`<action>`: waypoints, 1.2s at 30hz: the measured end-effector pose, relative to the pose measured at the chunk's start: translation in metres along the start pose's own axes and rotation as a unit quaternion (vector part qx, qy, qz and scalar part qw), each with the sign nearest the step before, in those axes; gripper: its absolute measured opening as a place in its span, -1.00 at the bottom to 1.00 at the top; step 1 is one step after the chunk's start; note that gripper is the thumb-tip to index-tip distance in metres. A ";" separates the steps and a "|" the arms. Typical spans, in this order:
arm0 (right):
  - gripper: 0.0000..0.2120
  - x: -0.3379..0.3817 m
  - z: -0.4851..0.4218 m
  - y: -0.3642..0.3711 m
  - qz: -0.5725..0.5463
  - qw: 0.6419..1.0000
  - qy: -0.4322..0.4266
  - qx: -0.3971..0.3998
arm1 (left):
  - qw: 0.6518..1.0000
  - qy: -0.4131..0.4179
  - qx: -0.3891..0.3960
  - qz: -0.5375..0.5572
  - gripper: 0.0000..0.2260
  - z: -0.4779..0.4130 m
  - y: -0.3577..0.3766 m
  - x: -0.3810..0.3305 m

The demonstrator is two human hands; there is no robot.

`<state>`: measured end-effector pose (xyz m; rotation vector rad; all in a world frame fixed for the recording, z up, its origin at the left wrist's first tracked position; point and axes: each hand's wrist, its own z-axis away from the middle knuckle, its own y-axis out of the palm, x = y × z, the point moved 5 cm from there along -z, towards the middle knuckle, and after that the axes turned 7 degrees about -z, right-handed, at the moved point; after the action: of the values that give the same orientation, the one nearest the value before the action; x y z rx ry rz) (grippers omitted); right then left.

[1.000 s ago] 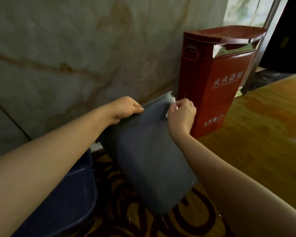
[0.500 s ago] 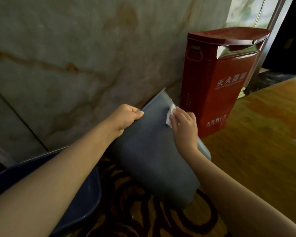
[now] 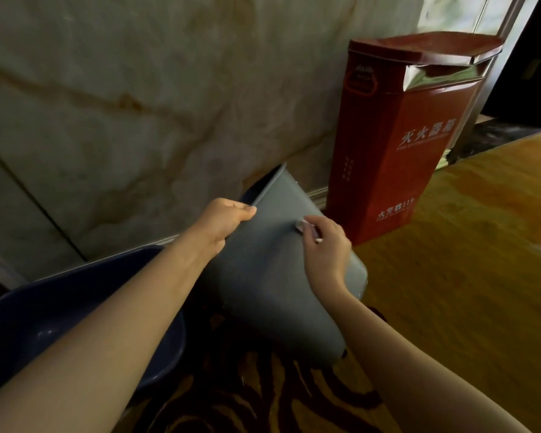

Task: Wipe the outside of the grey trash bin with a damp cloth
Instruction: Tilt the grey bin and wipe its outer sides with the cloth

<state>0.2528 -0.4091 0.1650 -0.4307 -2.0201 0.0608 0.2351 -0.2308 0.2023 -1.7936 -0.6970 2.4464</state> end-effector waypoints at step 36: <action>-0.91 -0.043 0.029 0.002 -0.019 0.996 0.067 0.063 | 0.989 -0.115 0.084 0.034 -0.85 -0.024 0.024 -0.006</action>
<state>0.2455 -0.4169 0.1143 -0.3076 -1.8796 0.1314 0.2650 -0.2460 0.1932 -1.5162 -0.4306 2.6939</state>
